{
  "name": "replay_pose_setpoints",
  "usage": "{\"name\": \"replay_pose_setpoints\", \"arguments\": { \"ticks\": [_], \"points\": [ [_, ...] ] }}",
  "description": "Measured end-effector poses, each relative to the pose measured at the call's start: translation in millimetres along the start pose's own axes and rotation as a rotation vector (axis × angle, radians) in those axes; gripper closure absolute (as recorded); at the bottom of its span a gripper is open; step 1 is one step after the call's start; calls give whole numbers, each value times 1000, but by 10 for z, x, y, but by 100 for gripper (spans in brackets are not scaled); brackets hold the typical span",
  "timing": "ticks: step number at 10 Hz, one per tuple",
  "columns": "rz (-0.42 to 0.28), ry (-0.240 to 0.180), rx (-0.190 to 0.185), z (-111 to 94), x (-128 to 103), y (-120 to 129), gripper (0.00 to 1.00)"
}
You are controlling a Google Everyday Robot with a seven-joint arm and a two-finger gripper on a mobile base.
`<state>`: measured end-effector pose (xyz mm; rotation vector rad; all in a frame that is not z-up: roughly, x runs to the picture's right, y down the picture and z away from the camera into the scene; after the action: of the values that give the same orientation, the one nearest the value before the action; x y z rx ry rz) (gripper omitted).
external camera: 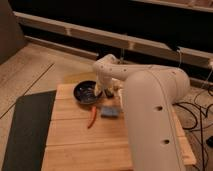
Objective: Pick up the ceramic bowl
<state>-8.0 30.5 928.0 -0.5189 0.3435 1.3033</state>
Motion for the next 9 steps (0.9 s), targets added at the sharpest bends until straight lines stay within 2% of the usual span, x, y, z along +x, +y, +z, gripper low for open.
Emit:
{"name": "replay_pose_setpoints", "arguments": {
  "ticks": [2, 5, 7, 9],
  "points": [
    [24, 64, -20, 239, 116, -12, 35],
    [36, 118, -32, 421, 150, -27, 35],
    [22, 110, -25, 348, 69, 23, 35],
    [-10, 77, -17, 194, -55, 161, 35]
  ]
}}
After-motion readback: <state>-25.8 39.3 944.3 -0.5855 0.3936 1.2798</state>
